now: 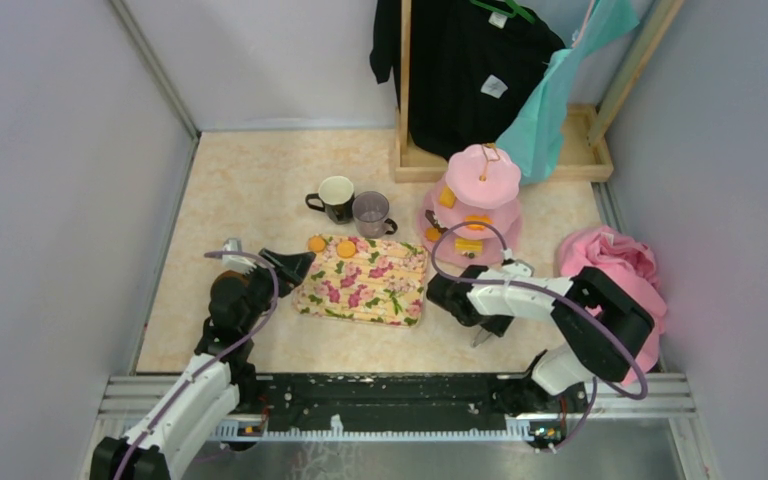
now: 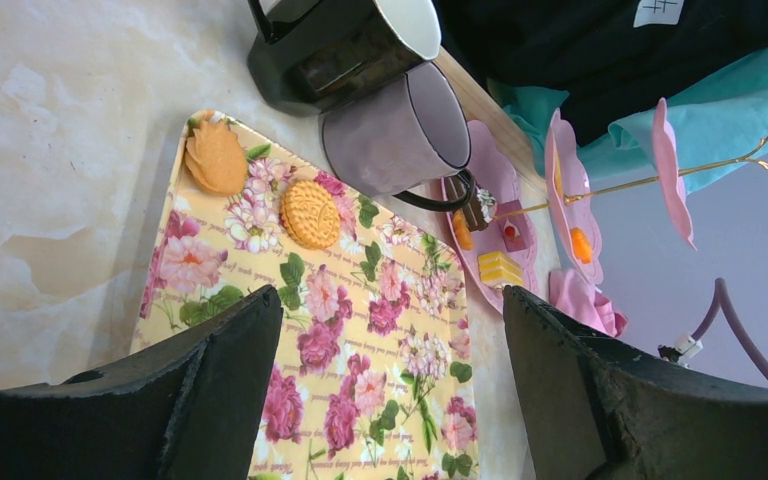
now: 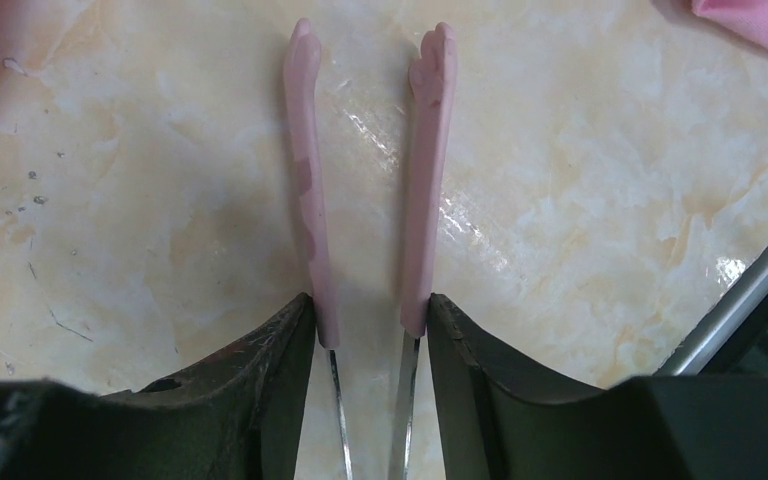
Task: Serve the afternoon tea
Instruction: Pick up the clamp from the center of the board.
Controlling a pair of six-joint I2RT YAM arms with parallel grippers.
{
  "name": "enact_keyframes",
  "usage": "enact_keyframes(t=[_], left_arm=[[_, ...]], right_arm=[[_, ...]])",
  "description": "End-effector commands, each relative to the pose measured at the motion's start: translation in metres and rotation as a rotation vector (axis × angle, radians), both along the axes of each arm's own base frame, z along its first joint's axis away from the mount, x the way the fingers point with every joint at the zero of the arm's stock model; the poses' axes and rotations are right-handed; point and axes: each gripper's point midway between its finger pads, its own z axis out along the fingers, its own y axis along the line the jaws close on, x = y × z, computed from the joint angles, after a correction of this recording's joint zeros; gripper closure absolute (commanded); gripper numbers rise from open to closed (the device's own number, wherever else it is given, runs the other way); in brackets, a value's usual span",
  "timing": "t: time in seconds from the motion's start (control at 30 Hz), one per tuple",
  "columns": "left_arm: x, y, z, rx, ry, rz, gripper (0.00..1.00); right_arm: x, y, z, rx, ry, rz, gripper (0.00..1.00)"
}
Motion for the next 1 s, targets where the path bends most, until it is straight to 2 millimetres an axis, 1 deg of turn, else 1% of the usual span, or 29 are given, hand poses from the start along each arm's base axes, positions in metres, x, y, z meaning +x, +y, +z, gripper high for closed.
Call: enact_keyframes(t=[0.0, 0.1, 0.17, 0.3, 0.37, 0.43, 0.47, 0.5, 0.53, 0.57, 0.7, 0.8, 0.93, 0.97], left_arm=[[-0.003, -0.002, -0.001, -0.005, -0.011, -0.015, 0.14], [-0.003, -0.002, -0.002, -0.005, -0.010, -0.014, 0.14], [-0.003, -0.002, -0.001, -0.006, -0.013, -0.015, 0.14], [-0.003, -0.002, 0.001, -0.004, -0.016, -0.013, 0.14], [-0.002, -0.002, 0.003, -0.004, -0.019, -0.012, 0.14], [-0.002, -0.002, 0.004, -0.004, -0.018, -0.012, 0.14], [-0.002, -0.002, 0.004, -0.004, -0.019, -0.012, 0.14], [-0.002, -0.002, 0.005, -0.004, -0.018, -0.011, 0.14], [-0.002, -0.002, 0.005, -0.003, -0.019, -0.011, 0.14], [-0.002, -0.002, 0.005, -0.004, -0.020, -0.011, 0.14], [-0.002, -0.002, 0.008, -0.005, -0.024, -0.012, 0.14], [-0.001, -0.002, 0.009, -0.002, -0.023, -0.012, 0.14], [0.000, -0.002, 0.011, -0.003, -0.026, -0.012, 0.14], [0.000, -0.002, 0.012, -0.003, -0.028, -0.013, 0.14]], right_arm=[[-0.017, 0.007, -0.016, 0.036, 0.112, 0.005, 0.56], [-0.018, 0.014, -0.016, 0.046, 0.121, 0.033, 0.62], [-0.017, 0.018, -0.013, 0.041, 0.113, 0.057, 0.64], [-0.015, 0.027, 0.002, -0.008, 0.073, 0.127, 0.64], [-0.013, 0.037, 0.008, -0.018, 0.059, 0.187, 0.63], [-0.013, 0.047, 0.009, -0.023, 0.054, 0.253, 0.64], [-0.013, 0.052, 0.009, -0.022, 0.053, 0.286, 0.68], [-0.013, 0.056, 0.009, -0.021, 0.052, 0.316, 0.75], [-0.014, 0.060, 0.008, -0.024, 0.054, 0.349, 0.89], [-0.015, 0.064, 0.008, -0.028, 0.058, 0.383, 1.00], [-0.020, 0.073, 0.007, -0.045, 0.070, 0.470, 1.00], [-0.025, 0.079, 0.011, -0.071, 0.073, 0.531, 1.00], [-0.031, 0.085, 0.025, -0.136, 0.056, 0.590, 1.00], [-0.033, 0.090, 0.031, -0.152, 0.049, 0.612, 1.00]])
